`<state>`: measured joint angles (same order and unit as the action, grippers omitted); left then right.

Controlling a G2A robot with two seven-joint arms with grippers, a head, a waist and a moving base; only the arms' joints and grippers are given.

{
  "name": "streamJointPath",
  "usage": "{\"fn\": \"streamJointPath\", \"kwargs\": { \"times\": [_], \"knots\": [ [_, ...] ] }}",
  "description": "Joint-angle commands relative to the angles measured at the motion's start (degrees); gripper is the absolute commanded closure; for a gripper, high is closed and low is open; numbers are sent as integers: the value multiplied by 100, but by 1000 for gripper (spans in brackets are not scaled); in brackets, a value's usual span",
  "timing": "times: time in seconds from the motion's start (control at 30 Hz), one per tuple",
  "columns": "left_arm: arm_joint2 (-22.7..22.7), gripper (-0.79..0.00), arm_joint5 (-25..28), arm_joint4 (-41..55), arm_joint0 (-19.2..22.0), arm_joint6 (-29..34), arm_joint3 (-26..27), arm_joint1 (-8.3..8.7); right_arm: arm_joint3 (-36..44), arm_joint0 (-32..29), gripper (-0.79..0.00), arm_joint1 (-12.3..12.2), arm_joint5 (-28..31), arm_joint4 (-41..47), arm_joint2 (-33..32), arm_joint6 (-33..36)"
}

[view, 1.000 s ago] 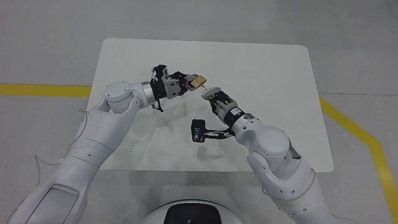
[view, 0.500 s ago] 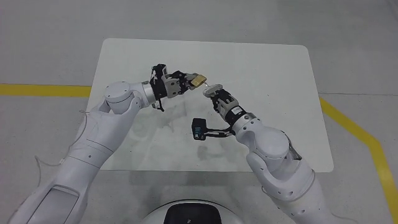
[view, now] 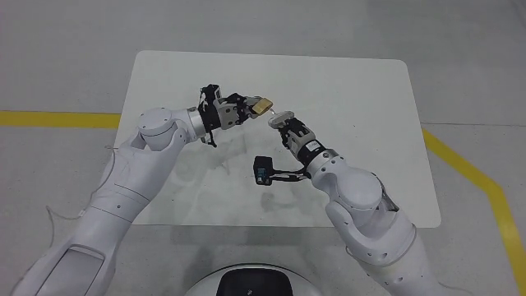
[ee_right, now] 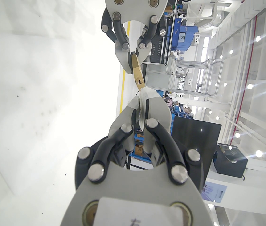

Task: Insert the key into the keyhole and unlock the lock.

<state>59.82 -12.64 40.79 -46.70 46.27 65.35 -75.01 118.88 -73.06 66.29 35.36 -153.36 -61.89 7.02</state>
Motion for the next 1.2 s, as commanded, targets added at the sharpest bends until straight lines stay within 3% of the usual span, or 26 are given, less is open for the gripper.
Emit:
{"fn": "streamJointPath", "kwargs": {
  "times": [0.0, 0.2, 0.4, 0.67, 0.87, 1.17],
  "knots": [
    [0, 0, 0, 0, 0, 0, 0, 0, 0, 0, 0, 0, 0, 0, 0, 0],
    [0, 0, 0, 0, 0, 0, 0, 0, 14, -12, 0, -4, -22, -74, 19, -15],
    [5, 0, 32, -13, -63, -76, 77, 1, 179, 29, 0, -72, 103, -548, 57, -558],
    [154, 0, -67, -172, -217, 6, 283, 67, 461, 56, 0, -190, 657, -1338, 25, -1003],
    [155, 0, -137, -332, -224, 166, 368, 94, 375, 181, 0, -220, 807, -1436, 50, -1335],
    [102, 0, -155, -336, -199, 190, 357, 79, 300, 200, 0, -211, 897, -1367, 60, -1256]
  ]
}}
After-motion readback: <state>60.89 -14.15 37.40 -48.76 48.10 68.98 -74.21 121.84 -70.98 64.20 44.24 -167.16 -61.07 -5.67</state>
